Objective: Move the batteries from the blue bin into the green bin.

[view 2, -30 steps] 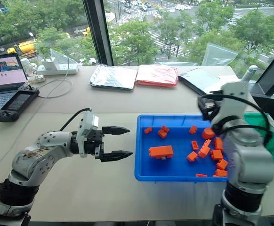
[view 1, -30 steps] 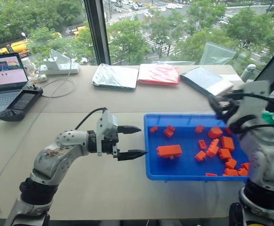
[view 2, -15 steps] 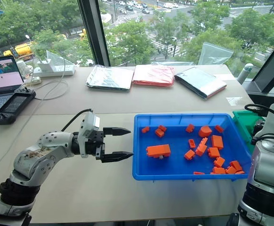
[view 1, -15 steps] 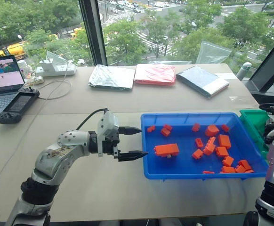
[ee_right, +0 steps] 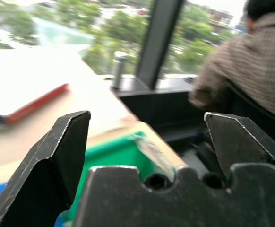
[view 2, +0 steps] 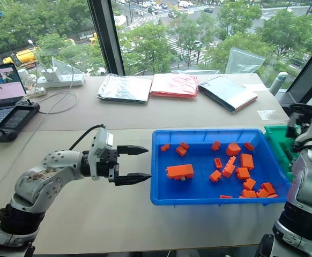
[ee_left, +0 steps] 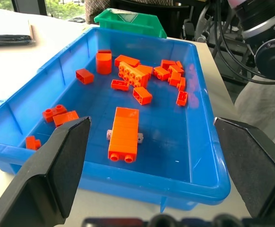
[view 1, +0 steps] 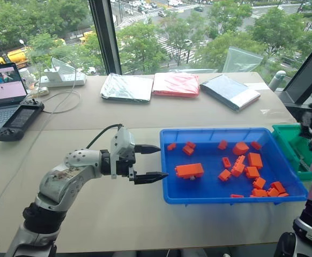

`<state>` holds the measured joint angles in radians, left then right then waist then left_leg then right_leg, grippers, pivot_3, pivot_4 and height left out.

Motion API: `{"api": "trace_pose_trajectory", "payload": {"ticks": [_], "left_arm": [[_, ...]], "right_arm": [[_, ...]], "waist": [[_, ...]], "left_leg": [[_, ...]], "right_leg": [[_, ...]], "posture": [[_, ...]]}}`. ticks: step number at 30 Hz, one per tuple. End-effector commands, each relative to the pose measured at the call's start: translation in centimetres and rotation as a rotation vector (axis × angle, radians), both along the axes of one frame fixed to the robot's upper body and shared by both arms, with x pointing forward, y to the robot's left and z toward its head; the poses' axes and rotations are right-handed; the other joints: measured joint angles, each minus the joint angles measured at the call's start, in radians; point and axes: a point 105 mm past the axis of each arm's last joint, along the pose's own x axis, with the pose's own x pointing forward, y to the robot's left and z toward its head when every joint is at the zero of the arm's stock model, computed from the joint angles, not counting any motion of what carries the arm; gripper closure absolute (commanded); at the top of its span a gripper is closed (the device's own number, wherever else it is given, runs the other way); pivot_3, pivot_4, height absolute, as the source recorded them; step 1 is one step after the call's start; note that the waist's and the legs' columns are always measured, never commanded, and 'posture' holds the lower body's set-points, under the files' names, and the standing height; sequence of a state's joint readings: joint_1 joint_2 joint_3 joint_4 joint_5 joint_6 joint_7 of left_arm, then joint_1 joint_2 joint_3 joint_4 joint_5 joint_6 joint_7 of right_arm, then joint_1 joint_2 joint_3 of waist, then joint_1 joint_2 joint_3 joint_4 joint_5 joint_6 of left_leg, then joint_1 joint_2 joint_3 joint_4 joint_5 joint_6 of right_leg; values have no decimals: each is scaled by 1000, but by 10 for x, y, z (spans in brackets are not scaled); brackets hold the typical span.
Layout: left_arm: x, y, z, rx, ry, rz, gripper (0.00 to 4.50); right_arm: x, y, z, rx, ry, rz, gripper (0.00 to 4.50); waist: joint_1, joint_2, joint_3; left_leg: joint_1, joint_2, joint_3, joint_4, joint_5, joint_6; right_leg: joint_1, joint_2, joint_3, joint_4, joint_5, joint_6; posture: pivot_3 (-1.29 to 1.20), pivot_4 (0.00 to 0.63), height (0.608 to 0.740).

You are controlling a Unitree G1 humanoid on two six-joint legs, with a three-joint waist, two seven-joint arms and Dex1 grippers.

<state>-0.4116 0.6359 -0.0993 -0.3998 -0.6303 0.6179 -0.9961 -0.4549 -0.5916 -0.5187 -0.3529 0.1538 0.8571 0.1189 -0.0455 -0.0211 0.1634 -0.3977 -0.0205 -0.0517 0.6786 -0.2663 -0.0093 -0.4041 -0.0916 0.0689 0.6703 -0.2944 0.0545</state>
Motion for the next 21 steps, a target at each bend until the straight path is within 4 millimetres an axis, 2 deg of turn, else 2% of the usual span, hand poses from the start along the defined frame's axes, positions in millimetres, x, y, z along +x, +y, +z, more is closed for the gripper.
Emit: {"api": "trace_pose_trajectory", "payload": {"ticks": [1,4,6,10,14,21], "left_arm": [[-7,5,4,18,-28,-22,0],[-7,9,3,35,-27,-25,0],[-7,11,2,46,-25,-36,0],[-8,13,1,52,-23,-45,0],[-8,13,1,46,-26,-42,0],[-8,12,-1,42,-28,-31,0]], "right_arm": [[-15,82,-1,-149,134,537,9],[-57,149,-25,-242,354,1043,9],[-73,166,-32,-284,457,1242,9],[-73,173,-44,-368,582,1381,9],[-60,176,-61,-479,645,1416,9],[-34,180,-98,-675,737,1423,9]], "waist": [[4,0,0],[10,0,0],[9,0,0],[9,-1,1],[8,-2,1],[8,-2,1]], "left_leg": [[0,0,0,0,0,0],[-1,1,-2,0,0,1],[-2,1,-2,1,-1,1],[1,1,-2,2,-1,1],[8,1,-2,1,-1,1],[8,1,-2,1,-1,1]], "right_leg": [[0,0,0,0,0,0],[1,0,-2,-5,0,0],[2,-1,-2,-6,0,0],[5,-1,-3,-7,0,1],[13,0,-3,-8,0,1],[12,-1,-3,-7,0,1]], "posture": [[0,150,740],[0,150,740],[0,150,740],[0,150,740],[0,150,740],[0,150,740]]}}
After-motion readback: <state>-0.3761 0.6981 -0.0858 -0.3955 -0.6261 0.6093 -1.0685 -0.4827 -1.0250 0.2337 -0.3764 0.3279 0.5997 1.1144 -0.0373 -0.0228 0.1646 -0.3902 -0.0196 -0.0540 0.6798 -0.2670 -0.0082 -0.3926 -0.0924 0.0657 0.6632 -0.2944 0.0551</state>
